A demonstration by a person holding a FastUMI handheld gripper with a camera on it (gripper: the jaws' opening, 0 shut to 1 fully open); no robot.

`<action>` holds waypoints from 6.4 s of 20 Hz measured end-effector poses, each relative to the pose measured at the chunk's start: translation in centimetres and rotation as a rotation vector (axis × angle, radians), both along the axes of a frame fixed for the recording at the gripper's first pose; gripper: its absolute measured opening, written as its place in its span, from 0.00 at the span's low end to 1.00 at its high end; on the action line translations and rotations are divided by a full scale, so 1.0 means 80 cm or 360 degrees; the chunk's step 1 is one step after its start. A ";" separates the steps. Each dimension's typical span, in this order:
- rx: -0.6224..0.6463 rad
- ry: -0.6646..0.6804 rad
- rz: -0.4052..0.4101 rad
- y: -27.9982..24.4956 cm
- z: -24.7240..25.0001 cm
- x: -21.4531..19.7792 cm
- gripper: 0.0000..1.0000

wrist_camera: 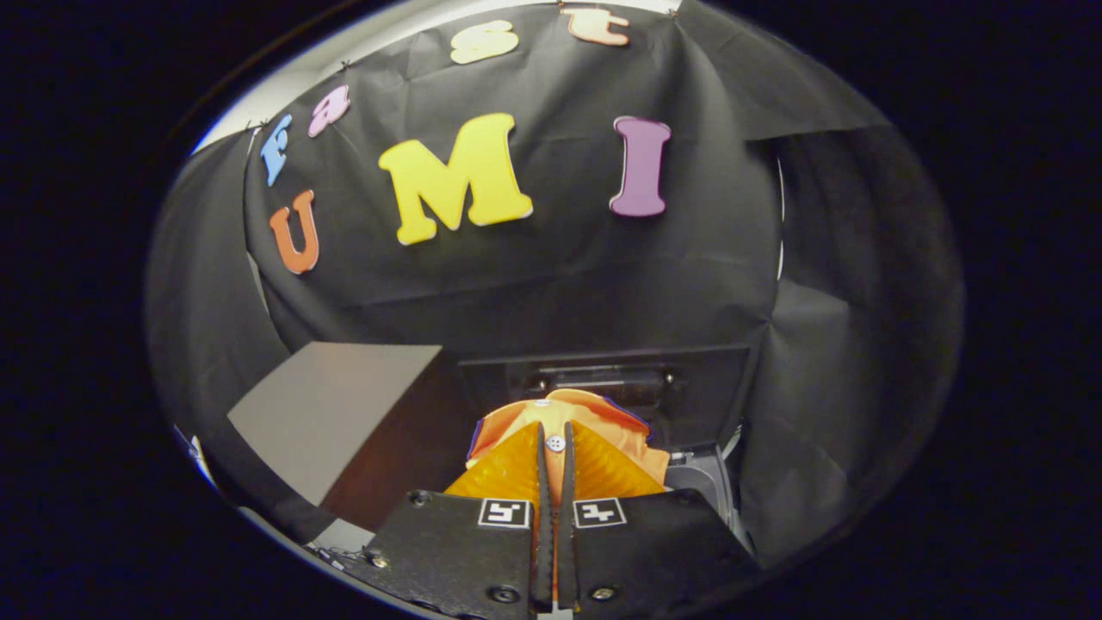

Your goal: Put the clothes into the washing machine and then close the washing machine lid.

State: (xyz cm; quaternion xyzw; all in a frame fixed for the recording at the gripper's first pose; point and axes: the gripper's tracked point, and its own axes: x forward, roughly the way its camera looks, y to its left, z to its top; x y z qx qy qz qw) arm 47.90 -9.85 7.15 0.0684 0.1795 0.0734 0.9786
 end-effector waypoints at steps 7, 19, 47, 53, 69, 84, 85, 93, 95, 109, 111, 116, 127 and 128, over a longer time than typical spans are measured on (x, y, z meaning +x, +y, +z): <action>-0.0087 0.0298 0.0009 -0.015 -0.129 0.052 0.05; -0.0049 0.0914 -0.0109 -0.035 -0.309 0.048 0.05; -0.0272 0.0568 -0.0284 -0.071 -0.210 0.044 0.84; -0.0284 0.0280 -0.0274 -0.058 -0.105 0.043 0.84; -0.0263 -0.0094 -0.0263 -0.037 0.067 0.128 0.84; -0.0208 0.0181 -0.0341 -0.053 0.013 0.252 0.84; -0.0204 0.0163 -0.0337 -0.052 0.013 0.249 0.84; -0.0235 0.0139 -0.0329 -0.058 0.008 0.229 0.96; -0.0231 0.0135 -0.0329 -0.059 0.005 0.218 0.97; -0.0229 0.0064 -0.0348 -0.055 -0.014 0.145 0.97; -0.0233 0.0050 -0.0348 -0.054 -0.018 0.135 0.97; -0.0238 0.0043 -0.0340 -0.054 -0.035 0.107 0.96; -0.0263 0.0171 -0.0317 -0.053 -0.118 0.032 0.98; -0.0278 0.0194 -0.0304 -0.053 -0.126 0.027 0.98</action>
